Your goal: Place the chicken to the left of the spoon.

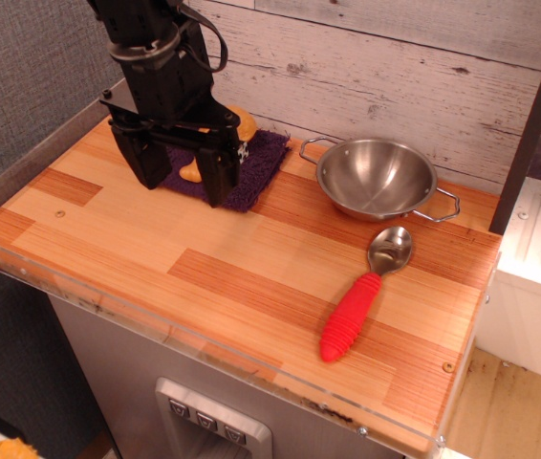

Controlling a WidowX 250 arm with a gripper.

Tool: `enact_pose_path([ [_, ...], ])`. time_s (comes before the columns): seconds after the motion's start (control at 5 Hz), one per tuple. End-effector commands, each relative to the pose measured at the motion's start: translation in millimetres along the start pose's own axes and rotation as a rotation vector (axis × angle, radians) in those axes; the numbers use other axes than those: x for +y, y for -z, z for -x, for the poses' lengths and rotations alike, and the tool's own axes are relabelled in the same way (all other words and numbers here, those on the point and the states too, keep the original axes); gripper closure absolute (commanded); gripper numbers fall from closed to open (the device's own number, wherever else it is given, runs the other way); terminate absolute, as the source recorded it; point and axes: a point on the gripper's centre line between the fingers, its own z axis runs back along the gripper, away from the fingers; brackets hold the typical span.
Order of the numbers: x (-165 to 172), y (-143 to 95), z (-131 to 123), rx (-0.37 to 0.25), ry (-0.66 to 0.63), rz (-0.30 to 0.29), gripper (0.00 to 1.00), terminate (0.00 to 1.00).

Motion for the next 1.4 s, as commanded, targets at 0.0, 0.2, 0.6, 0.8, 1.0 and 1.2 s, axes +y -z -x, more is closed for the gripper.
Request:
enact_pose_path([
  [0.0, 0, 0, 0, 0.000, 0.000, 0.000, 0.00, 0.00],
  [0.2, 17, 3, -22, -0.024, -0.052, 0.027, 0.00, 0.00],
  [0.6, 52, 10, -55, -0.049, -0.155, -0.003, 0.00, 0.00],
  [0.8, 58, 21, -64, -0.038, -0.170, -0.032, 0.00, 0.00],
  [1.0, 60, 35, -69, -0.029, -0.179, -0.056, 0.00, 0.00],
  [1.2, 60, 49, -75, -0.030, -0.192, -0.047, 0.00, 0.00],
])
